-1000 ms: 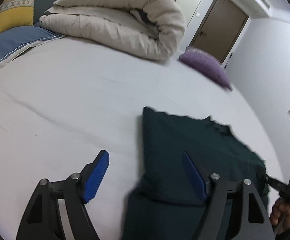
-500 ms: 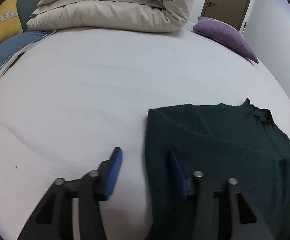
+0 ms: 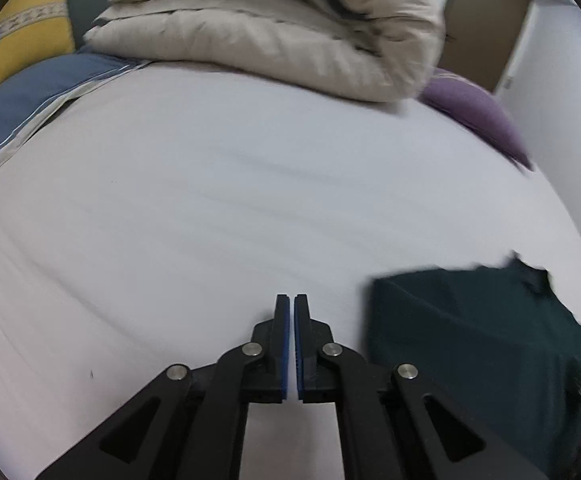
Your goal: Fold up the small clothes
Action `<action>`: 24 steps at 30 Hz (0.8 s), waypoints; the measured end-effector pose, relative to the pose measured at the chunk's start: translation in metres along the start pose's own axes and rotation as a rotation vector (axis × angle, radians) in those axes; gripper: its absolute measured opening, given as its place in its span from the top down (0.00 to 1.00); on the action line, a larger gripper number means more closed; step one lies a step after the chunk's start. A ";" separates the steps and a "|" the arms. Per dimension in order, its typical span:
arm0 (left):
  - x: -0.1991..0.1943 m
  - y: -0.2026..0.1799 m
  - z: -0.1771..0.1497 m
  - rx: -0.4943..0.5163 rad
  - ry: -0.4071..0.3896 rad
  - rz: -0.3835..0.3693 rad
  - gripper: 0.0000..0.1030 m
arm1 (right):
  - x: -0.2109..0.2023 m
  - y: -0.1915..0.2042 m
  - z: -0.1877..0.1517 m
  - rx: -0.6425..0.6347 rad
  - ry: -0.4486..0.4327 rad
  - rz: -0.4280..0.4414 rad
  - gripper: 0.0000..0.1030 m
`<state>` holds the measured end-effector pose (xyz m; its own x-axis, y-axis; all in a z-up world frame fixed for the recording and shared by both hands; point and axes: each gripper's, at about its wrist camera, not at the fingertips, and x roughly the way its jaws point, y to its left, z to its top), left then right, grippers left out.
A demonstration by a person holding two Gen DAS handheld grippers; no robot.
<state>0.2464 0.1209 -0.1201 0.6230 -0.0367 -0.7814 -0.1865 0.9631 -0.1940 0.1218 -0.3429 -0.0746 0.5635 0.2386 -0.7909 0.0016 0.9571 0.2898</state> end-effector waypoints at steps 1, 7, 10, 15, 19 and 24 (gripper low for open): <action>-0.007 -0.005 -0.007 0.023 0.005 -0.030 0.80 | 0.007 -0.007 -0.004 0.025 0.023 -0.017 0.93; -0.032 -0.048 -0.053 0.195 0.039 -0.094 0.34 | -0.003 -0.025 -0.017 0.075 -0.011 0.067 0.90; -0.017 -0.054 -0.067 0.241 0.093 -0.042 0.70 | -0.009 -0.021 -0.017 0.058 -0.014 0.063 0.90; -0.024 -0.048 -0.064 0.227 0.076 -0.058 0.89 | -0.015 -0.014 -0.018 0.025 -0.009 0.046 0.90; -0.021 -0.032 -0.056 0.192 0.081 -0.079 0.91 | -0.024 -0.011 -0.016 0.023 -0.015 0.055 0.92; -0.017 -0.018 -0.055 0.143 0.057 -0.063 0.93 | -0.025 -0.008 -0.015 0.029 -0.011 0.077 0.93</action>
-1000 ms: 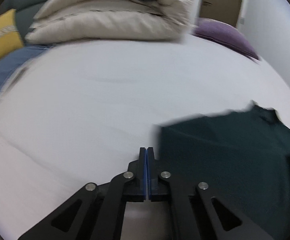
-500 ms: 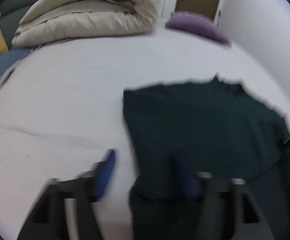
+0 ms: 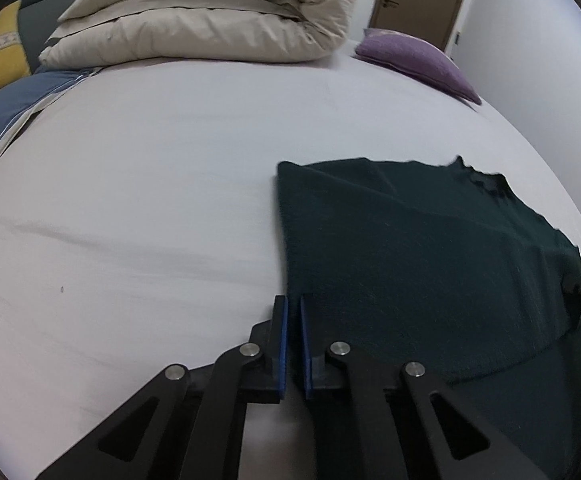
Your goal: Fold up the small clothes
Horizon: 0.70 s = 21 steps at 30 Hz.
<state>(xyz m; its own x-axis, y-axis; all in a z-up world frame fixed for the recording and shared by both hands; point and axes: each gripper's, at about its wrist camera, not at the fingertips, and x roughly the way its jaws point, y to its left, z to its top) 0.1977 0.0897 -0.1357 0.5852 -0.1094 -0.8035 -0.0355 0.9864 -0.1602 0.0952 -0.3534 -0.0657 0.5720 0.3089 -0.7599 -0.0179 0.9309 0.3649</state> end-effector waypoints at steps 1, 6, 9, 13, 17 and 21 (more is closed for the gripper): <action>0.003 -0.001 0.000 0.002 0.005 0.001 0.92 | 0.004 0.000 -0.002 0.005 0.016 -0.002 0.93; 0.008 -0.023 -0.004 0.166 -0.004 0.101 0.92 | 0.021 -0.006 -0.006 -0.001 0.044 -0.040 0.93; -0.001 -0.018 -0.001 0.130 -0.001 0.104 0.83 | 0.018 -0.015 -0.004 0.045 0.043 -0.010 0.94; -0.030 -0.032 0.008 0.164 -0.085 0.192 0.78 | 0.003 -0.005 0.002 -0.007 0.006 -0.034 0.94; -0.034 -0.053 0.030 0.163 -0.141 0.149 0.78 | -0.006 0.011 0.014 -0.071 -0.022 -0.056 0.94; 0.015 -0.060 0.038 0.142 -0.051 0.152 0.78 | 0.010 -0.003 0.012 -0.027 0.037 -0.072 0.94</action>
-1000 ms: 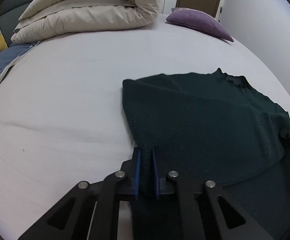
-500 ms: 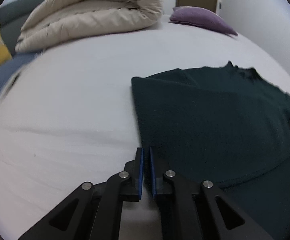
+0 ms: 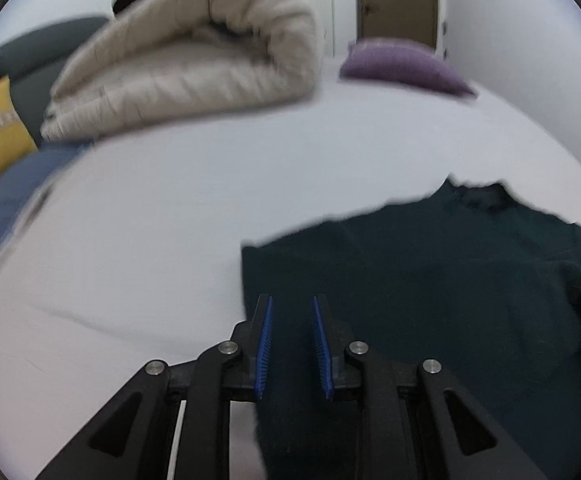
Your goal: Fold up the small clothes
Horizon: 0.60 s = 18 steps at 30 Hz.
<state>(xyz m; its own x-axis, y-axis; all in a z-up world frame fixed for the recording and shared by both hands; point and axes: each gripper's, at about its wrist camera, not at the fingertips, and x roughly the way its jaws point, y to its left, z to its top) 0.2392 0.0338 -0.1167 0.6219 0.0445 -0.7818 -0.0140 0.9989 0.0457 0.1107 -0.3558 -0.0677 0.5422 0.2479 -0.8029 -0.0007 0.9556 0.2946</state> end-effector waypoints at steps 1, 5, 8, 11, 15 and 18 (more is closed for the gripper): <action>0.011 0.003 -0.005 -0.016 0.032 -0.001 0.78 | 0.008 -0.010 -0.006 0.030 0.020 0.005 0.94; 0.020 0.017 -0.015 -0.049 0.022 -0.028 0.78 | 0.002 -0.030 -0.017 0.111 -0.023 0.084 0.94; 0.024 0.018 -0.012 -0.037 0.024 -0.018 0.77 | -0.005 -0.031 -0.023 0.119 -0.031 0.075 0.93; 0.028 0.024 -0.012 -0.039 0.017 0.051 0.44 | -0.006 -0.034 -0.027 0.140 -0.033 0.078 0.94; 0.022 0.043 -0.012 -0.104 0.027 0.005 0.46 | -0.007 -0.032 -0.030 0.146 -0.023 0.057 0.94; -0.004 0.053 -0.006 -0.143 -0.035 0.015 0.52 | -0.016 -0.031 -0.029 0.164 -0.015 -0.004 0.92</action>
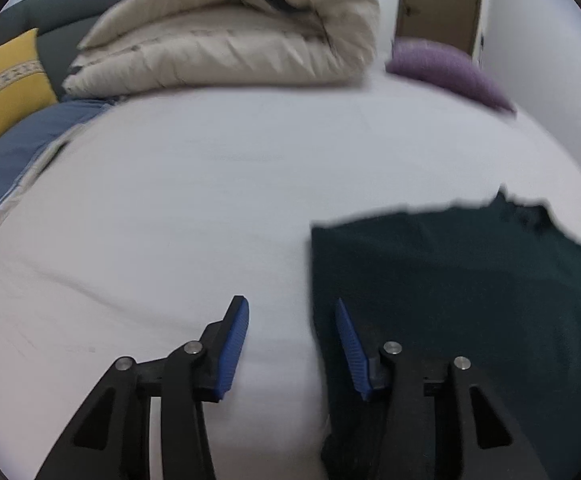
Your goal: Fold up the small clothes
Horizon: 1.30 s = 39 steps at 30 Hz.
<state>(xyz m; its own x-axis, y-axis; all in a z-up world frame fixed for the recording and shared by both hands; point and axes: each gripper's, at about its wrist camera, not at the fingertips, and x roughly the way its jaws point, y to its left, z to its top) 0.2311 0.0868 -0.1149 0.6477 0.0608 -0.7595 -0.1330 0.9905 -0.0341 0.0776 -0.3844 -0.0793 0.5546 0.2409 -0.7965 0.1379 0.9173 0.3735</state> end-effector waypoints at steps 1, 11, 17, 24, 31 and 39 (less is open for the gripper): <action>-0.010 0.001 0.003 -0.008 -0.029 0.003 0.52 | -0.008 0.003 0.001 -0.006 -0.020 -0.035 0.89; 0.042 -0.054 0.004 0.164 0.053 0.029 0.44 | -0.022 0.049 0.008 -0.111 -0.108 0.124 0.85; 0.054 -0.036 0.007 0.123 0.049 0.019 0.19 | 0.022 -0.005 0.009 0.090 -0.051 0.218 0.86; 0.054 -0.038 0.006 0.128 0.040 0.036 0.19 | -0.019 -0.018 0.003 0.143 -0.144 0.211 0.79; 0.031 -0.011 0.005 0.052 0.058 -0.001 0.30 | -0.011 -0.009 -0.015 0.036 -0.082 0.195 0.68; -0.080 0.036 -0.076 -0.033 0.091 -0.255 0.25 | -0.147 -0.054 -0.083 0.047 -0.192 0.083 0.49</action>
<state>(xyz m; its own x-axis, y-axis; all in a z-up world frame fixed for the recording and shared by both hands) 0.1178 0.1086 -0.1047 0.5931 -0.2030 -0.7791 0.0006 0.9678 -0.2517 -0.0794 -0.4434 -0.0216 0.7110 0.2458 -0.6589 0.1215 0.8799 0.4593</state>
